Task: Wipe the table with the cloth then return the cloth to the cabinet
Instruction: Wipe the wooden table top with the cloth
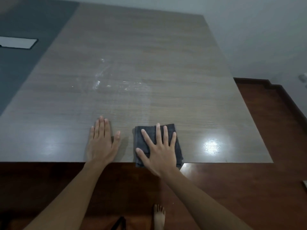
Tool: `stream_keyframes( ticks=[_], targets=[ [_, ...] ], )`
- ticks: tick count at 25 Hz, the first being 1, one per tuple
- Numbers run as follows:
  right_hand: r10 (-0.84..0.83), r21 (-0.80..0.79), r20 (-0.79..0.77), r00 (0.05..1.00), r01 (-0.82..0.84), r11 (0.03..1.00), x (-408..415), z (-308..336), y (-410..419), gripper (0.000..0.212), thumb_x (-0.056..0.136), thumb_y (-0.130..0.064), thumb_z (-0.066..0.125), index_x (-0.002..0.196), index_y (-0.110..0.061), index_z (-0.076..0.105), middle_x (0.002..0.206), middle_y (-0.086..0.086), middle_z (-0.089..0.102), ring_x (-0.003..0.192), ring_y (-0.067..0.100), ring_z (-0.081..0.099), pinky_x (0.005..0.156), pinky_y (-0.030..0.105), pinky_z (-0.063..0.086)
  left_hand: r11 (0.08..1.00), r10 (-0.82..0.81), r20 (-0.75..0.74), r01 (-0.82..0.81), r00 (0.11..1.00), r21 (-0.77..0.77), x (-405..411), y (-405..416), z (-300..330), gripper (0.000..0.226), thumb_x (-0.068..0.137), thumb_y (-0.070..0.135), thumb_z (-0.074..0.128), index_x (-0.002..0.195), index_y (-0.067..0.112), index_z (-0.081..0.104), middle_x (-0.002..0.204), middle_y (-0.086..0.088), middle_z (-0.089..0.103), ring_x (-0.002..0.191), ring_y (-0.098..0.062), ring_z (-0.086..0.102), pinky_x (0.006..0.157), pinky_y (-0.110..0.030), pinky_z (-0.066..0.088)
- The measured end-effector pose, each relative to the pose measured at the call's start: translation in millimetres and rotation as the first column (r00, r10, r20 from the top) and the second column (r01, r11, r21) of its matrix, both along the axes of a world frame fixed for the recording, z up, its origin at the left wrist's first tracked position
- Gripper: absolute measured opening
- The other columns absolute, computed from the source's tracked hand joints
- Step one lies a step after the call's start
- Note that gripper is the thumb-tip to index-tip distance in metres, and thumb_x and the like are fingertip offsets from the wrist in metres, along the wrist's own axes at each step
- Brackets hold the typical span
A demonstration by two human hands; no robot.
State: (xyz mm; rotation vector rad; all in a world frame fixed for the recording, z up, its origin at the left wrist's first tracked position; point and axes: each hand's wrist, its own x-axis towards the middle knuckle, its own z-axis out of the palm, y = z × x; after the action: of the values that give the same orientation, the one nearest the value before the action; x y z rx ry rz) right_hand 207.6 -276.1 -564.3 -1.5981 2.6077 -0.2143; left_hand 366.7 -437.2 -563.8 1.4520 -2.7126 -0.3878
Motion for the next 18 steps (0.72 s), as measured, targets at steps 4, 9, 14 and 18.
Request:
stream_keyframes(
  ticks=[4, 9, 14, 18],
  targets=[
    [-0.083, 0.034, 0.024, 0.996, 0.082, 0.996, 19.4, 4.7, -37.7, 0.078, 0.095, -0.078, 0.015, 0.162, -0.040, 0.012, 0.169, 0.023, 0.007, 0.155, 0.047, 0.004, 0.116, 0.075, 0.000, 1.000, 0.020, 0.004, -0.020, 1.000, -0.007, 10.4, -6.6, -0.6, 0.088, 0.089, 0.068, -0.015, 0.155, 0.010, -0.012, 0.163, -0.009, -0.019, 0.150, -0.016, -0.019, 0.124, -0.037, -0.009],
    [-0.136, 0.115, 0.024, 0.990, 0.133, 0.984, -6.1, 12.6, -86.9, 0.080, 0.093, -0.080, 0.010, 0.162, -0.041, -0.001, 0.170, 0.021, -0.006, 0.155, 0.047, -0.007, 0.114, 0.075, -0.010, 0.999, 0.037, -0.013, -0.037, 0.999, 0.000, 18.7, -26.1, -1.7, 0.089, 0.088, 0.069, -0.017, 0.154, 0.010, -0.015, 0.162, -0.008, -0.022, 0.150, -0.016, -0.021, 0.123, -0.037, -0.010],
    [-0.142, 0.172, 0.034, 0.989, 0.135, 0.976, -43.5, 16.8, -143.6, 0.080, 0.093, -0.081, 0.011, 0.161, -0.043, -0.006, 0.170, 0.018, -0.011, 0.155, 0.044, -0.011, 0.116, 0.074, -0.007, 0.996, 0.091, -0.043, -0.091, 0.995, 0.016, 18.2, -65.2, 1.8, 0.090, 0.087, 0.069, -0.015, 0.154, 0.009, -0.015, 0.163, -0.009, -0.020, 0.150, -0.017, -0.021, 0.123, -0.038, -0.010],
    [-0.140, 0.182, 0.018, 0.990, 0.135, 0.974, -72.4, 16.9, -186.6, 0.079, 0.092, -0.081, 0.011, 0.161, -0.045, -0.005, 0.170, 0.016, -0.010, 0.156, 0.042, -0.011, 0.117, 0.073, -0.006, 0.991, 0.134, -0.060, -0.133, 0.989, 0.015, 9.8, -118.4, 8.8, 0.092, 0.088, 0.067, -0.007, 0.157, 0.006, -0.007, 0.165, -0.011, -0.015, 0.152, -0.020, -0.015, 0.124, -0.039, -0.008]
  ],
)
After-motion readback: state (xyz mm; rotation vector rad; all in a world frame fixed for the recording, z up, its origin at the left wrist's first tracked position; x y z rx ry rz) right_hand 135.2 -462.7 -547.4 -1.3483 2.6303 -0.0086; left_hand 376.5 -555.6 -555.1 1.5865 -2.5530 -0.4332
